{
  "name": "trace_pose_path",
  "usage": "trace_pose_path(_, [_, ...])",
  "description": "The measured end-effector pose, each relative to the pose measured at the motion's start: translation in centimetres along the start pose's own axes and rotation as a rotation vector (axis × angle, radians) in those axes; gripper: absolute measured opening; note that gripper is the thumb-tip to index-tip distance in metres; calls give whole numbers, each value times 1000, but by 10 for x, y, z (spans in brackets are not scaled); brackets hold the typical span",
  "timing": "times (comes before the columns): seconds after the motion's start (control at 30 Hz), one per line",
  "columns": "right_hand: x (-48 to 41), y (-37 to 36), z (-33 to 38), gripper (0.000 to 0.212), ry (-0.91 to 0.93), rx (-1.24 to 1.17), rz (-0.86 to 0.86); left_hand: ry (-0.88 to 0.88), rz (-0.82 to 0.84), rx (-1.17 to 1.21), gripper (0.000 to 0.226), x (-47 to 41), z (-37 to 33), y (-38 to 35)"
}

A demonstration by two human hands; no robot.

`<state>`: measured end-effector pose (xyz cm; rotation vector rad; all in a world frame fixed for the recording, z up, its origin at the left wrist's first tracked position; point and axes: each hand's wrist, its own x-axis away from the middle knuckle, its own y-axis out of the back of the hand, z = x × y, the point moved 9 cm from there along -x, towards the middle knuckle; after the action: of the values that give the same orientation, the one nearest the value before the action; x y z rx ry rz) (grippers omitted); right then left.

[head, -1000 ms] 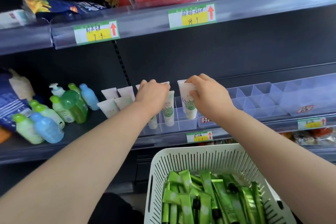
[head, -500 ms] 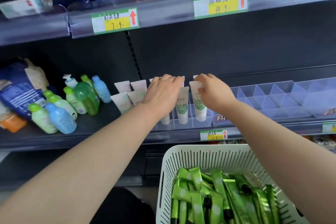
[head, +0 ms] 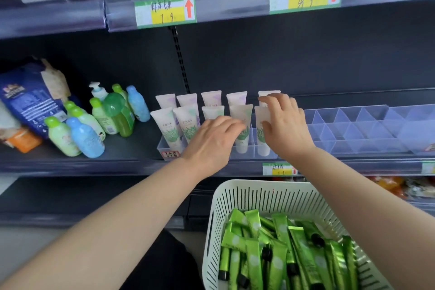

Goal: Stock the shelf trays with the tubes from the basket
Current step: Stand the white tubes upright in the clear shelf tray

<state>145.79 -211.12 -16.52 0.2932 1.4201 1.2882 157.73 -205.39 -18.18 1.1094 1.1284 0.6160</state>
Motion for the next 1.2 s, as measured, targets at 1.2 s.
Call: trace_pose_path(1.2, [77,-73,2,66,-64,144,451,412,260,-152,46,40,54,-51])
